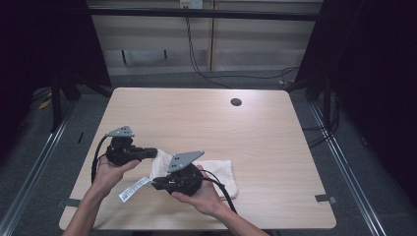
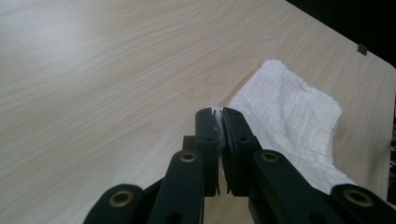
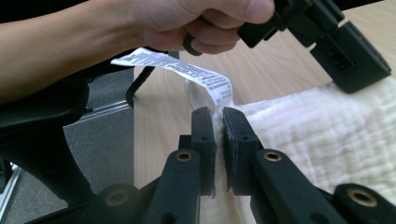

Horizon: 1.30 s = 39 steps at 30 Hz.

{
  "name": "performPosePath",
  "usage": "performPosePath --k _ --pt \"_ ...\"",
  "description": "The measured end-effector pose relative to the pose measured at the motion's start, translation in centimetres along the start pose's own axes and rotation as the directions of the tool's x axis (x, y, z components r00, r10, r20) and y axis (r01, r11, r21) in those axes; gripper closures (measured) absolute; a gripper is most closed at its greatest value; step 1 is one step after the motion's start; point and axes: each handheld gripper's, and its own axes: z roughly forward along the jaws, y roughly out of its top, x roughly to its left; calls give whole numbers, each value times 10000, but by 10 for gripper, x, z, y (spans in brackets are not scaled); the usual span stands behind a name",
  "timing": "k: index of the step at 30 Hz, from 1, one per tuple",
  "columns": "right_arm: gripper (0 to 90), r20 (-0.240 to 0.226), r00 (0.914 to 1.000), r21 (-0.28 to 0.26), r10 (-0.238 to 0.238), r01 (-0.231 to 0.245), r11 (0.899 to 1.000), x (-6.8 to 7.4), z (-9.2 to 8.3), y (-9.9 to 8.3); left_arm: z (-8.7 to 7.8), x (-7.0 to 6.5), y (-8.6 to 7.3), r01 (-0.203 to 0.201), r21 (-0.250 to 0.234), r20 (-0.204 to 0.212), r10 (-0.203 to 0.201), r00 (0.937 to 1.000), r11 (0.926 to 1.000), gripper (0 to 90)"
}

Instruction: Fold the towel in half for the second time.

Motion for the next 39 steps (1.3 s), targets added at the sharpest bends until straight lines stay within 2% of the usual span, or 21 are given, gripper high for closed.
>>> performPosePath --k 4,7,8,14,17,22,26,27,29,33,37,39 --pt "837 52 10000 196 -15 14 9998 -1 3 -3 5 2 -1 114 20 150 -114 9998 9999 858" --pt "837 83 9999 225 72 -74 9997 -2 3 -8 8 1 0 79 82 86 -79 9999 9999 859" --pt "838 284 9996 143 68 -72 9999 -2 0 -11 12 0 1 62 92 155 -63 9999 9999 858" --pt "838 428 9991 271 -49 37 9996 -1 -9 -17 22 -10 8 -268 214 248 263 9993 9994 856" --pt "838 482 9988 343 -14 -2 9994 -4 -15 -19 29 -10 10 -178 347 315 167 9994 9992 857" --pt "838 602 9973 140 412 -421 9990 -11 -25 -25 43 -11 14 -134 484 362 117 9993 9987 857" --pt "838 599 9952 256 774 -791 9965 -13 -27 -33 56 -16 19 -277 633 564 241 9981 9976 857" --pt "838 599 9952 256 774 -791 9965 -13 -27 -33 56 -16 19 -277 633 564 241 9981 9976 857" --pt "838 733 9954 494 622 -659 9966 -12 -29 -35 67 -21 20 -386 761 717 332 9969 9964 856" --pt "838 817 9945 461 659 -698 9965 -12 -36 -39 75 -25 23 -461 935 751 391 9964 9945 856" --pt "837 1023 9936 896 478 -571 9943 -14 -40 -43 82 -27 26 -404 874 758 338 9966 9954 856" --pt "838 1017 9932 896 571 -663 9938 -17 -43 -45 84 -29 29 -499 909 734 433 9964 9946 856"
